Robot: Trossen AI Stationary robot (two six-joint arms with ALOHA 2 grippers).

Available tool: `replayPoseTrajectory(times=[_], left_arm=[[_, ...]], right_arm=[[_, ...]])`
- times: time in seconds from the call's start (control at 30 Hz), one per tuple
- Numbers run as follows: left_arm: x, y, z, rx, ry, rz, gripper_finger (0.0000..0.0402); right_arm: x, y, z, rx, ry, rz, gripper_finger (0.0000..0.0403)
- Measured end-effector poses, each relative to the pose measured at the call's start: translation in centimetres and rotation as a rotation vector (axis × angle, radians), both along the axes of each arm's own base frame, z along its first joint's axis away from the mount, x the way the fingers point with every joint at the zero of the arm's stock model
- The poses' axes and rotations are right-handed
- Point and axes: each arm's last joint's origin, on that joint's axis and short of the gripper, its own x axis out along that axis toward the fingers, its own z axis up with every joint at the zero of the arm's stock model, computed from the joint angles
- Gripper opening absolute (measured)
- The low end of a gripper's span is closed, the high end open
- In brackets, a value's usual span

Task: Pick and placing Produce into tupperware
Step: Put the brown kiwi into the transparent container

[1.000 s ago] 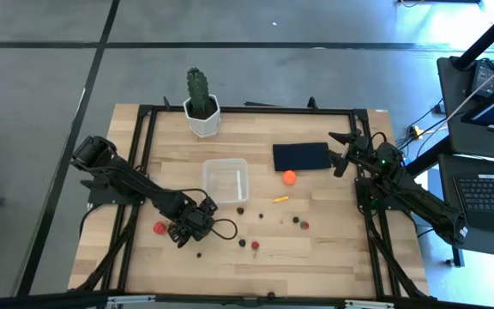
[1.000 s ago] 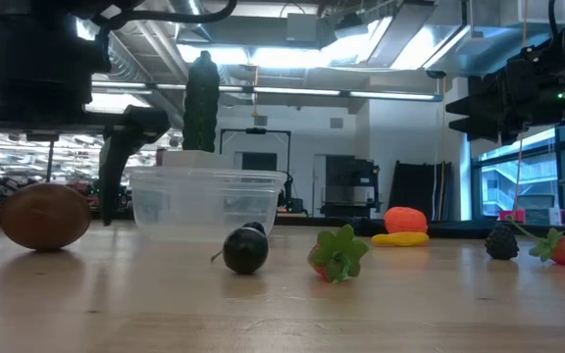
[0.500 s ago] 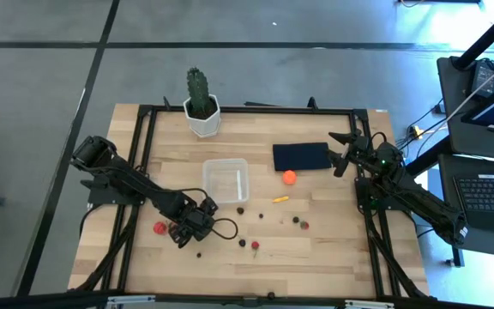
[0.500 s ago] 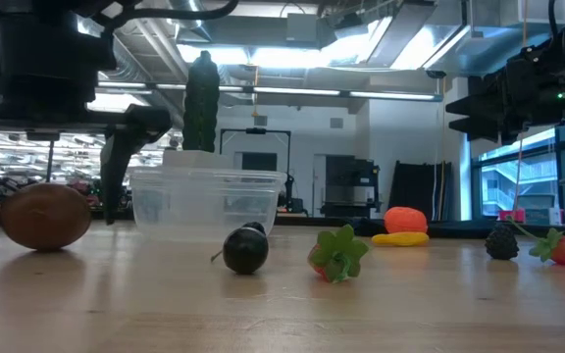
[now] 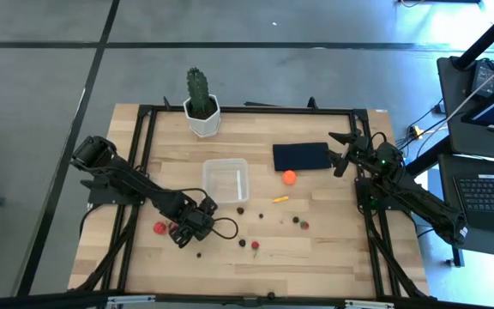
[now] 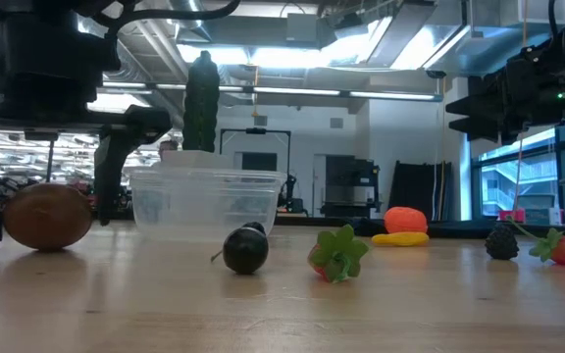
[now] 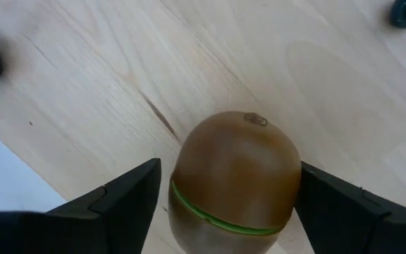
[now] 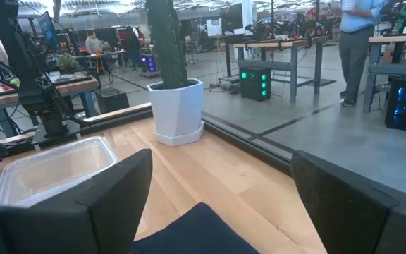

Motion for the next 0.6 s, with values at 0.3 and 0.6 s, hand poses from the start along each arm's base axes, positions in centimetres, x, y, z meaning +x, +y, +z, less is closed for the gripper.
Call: replayPoseTrajectory(times=[0.3, 0.6], left_arm=[[0.0, 0.0, 0.0, -0.008, 0.004, 0.02, 0.0268], [0.5, -0.3, -1.2, -0.042, 0.029, 0.052, 0.0259]], right_arm=[[0.0, 0.0, 0.0, 0.0, 0.0, 0.001, 0.0339], [0.0, 0.0, 0.0, 0.0, 0.0, 0.001, 0.0339]])
